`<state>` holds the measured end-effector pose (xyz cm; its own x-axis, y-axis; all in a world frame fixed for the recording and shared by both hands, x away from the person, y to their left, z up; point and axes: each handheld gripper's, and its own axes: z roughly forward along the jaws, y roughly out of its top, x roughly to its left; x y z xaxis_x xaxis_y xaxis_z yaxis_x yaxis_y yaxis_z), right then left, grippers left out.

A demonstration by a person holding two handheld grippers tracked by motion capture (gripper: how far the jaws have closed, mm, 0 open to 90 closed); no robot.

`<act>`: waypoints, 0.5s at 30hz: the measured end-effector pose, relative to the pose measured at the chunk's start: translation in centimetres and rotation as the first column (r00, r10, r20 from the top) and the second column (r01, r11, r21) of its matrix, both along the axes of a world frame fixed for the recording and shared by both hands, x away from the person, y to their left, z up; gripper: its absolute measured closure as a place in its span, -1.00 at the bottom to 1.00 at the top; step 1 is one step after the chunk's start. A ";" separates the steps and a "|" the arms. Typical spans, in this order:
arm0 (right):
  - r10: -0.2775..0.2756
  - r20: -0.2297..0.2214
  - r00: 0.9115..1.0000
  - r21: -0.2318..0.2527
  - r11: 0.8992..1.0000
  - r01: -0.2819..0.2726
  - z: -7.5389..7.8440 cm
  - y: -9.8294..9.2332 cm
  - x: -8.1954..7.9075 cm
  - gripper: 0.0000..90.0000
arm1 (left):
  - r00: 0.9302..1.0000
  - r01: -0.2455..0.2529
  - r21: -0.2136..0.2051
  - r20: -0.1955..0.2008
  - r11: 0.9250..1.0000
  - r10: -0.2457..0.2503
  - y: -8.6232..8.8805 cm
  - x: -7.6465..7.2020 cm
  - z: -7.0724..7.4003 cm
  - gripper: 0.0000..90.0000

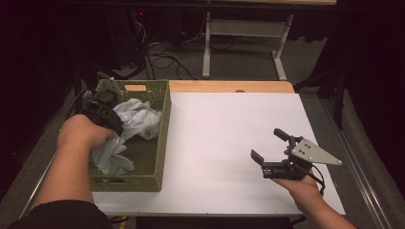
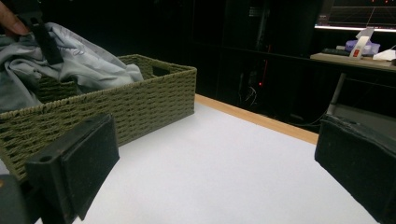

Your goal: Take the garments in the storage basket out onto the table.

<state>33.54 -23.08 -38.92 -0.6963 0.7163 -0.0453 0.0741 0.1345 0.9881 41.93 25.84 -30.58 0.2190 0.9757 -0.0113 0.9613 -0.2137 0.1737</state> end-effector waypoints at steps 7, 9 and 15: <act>0.001 0.001 1.000 -0.002 1.000 -0.001 0.0 0.0 -0.1 -0.98 | 1.000 0.011 -0.019 -0.015 1.000 -0.011 0.1 -0.3 1.1 0.54; 0.002 -0.002 1.000 0.000 1.000 -0.002 0.1 0.1 -0.1 -0.98 | 1.000 0.007 -0.024 -0.019 1.000 -0.008 0.1 -0.4 1.6 0.54; 0.004 0.000 1.000 0.001 1.000 -0.004 0.1 0.1 -0.1 -0.98 | 1.000 0.003 -0.023 -0.020 1.000 -0.004 0.1 -0.5 2.5 0.54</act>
